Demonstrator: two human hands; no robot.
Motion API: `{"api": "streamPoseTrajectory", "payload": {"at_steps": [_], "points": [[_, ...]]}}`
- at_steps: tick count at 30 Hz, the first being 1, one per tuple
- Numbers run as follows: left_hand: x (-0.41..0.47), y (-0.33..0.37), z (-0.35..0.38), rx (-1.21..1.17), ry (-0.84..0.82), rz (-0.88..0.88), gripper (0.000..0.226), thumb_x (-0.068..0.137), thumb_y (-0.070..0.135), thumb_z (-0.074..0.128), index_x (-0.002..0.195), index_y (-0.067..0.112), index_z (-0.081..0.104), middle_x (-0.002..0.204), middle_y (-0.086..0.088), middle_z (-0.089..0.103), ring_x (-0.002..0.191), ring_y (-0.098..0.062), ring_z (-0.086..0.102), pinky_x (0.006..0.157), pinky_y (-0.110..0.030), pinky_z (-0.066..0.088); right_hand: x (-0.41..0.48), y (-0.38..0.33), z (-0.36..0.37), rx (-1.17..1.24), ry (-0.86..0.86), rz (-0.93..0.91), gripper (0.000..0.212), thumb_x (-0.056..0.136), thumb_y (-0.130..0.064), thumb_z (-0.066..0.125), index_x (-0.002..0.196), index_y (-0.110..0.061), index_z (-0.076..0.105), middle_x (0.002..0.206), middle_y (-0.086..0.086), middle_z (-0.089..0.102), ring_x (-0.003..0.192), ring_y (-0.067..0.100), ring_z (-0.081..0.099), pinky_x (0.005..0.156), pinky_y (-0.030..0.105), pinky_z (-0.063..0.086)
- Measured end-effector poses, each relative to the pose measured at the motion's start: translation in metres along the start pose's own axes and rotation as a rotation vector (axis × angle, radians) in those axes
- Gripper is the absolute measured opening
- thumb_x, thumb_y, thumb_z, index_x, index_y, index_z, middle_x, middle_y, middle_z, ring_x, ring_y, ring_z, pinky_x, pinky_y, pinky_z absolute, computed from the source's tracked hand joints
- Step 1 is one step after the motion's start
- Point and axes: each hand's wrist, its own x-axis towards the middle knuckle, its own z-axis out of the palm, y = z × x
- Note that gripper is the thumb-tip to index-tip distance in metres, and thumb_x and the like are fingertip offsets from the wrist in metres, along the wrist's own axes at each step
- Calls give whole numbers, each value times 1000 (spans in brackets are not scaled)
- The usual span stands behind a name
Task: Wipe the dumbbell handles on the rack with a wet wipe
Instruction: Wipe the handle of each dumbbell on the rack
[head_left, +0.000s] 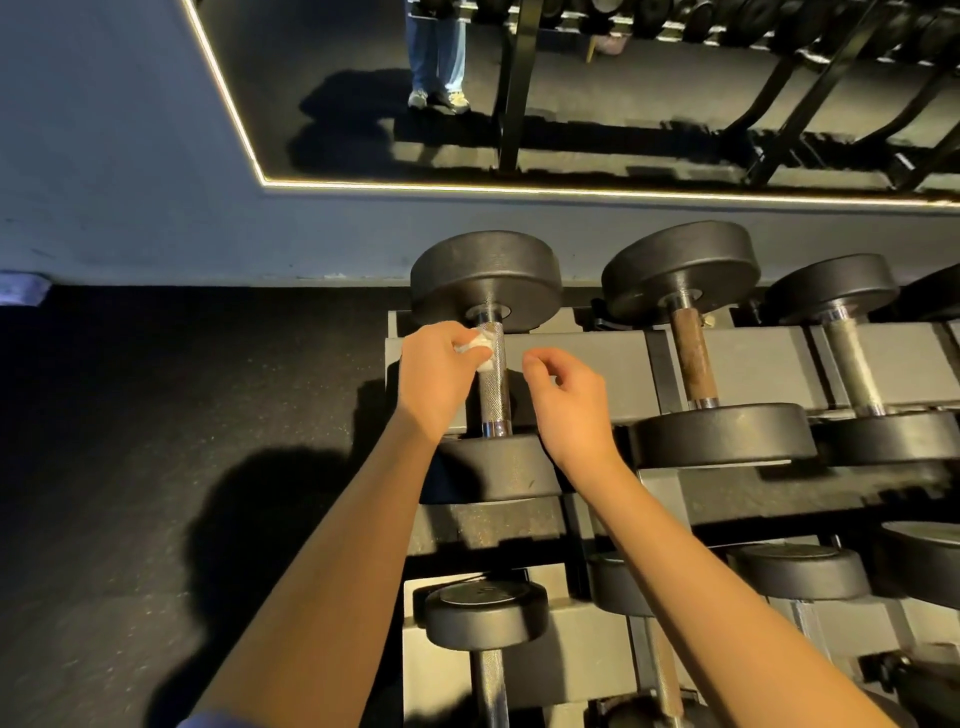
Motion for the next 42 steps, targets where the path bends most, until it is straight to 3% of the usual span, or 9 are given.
{"api": "streamPoseTrajectory", "payload": {"at_steps": [6,11,17,22,28,34,36,39,42], "points": [[-15,-3,-4,-29,-112,10,15,88,22,67,95,9,71,81,1,63,69,-5,56,64,-15,40,0,3,1,22,42,-15,17,95,-19,51,86,-19,65,78,-8,61,74,2,54,65,13,39],[-20,1,-19,90,-354,-2,11,86,28,69,86,17,67,75,10,59,68,-5,56,57,-11,39,-2,2,1,14,64,-9,12,96,-20,51,94,-24,62,91,-6,64,89,7,57,70,12,40],[-14,-10,-13,-76,-77,-93,17,90,15,64,104,7,65,94,-2,62,76,-4,55,62,-5,43,-1,4,0,26,60,19,16,96,-21,51,102,-20,65,99,-3,66,94,8,58,72,12,41],[-14,-9,-12,34,-243,-101,8,89,18,65,86,10,63,76,2,57,71,-10,53,61,-18,40,-1,3,0,26,58,23,12,95,-20,51,96,-24,63,95,-7,64,88,3,56,67,6,38],[-17,-11,-23,146,-538,-141,16,88,17,65,75,21,59,81,6,55,78,-8,52,64,-17,39,-1,4,1,9,71,30,14,95,-20,51,99,-21,65,98,-5,65,89,2,56,68,5,37],[-2,-15,-18,38,-323,-94,13,91,25,61,80,18,62,74,2,57,66,-6,52,59,-19,36,-1,4,1,8,82,38,14,94,-19,52,97,-22,65,96,-4,65,87,2,56,66,5,38],[0,-15,-14,-82,-323,-110,8,90,21,62,96,17,65,84,1,62,75,-7,57,66,-19,42,-2,4,0,7,81,39,14,94,-18,51,96,-22,65,97,-4,65,86,0,56,66,5,38],[-6,-15,-9,-118,-339,-133,15,92,14,60,78,20,61,68,3,55,64,-8,48,59,-17,37,-3,3,0,2,87,34,14,94,-18,51,94,-22,64,97,-4,65,84,0,55,65,4,38],[-15,-16,-8,-89,-288,-148,5,91,14,62,91,11,66,68,5,54,62,-5,47,52,-10,37,-3,2,0,-16,82,41,15,94,-18,50,93,-21,64,95,-3,65,81,0,55,63,5,38]]}}
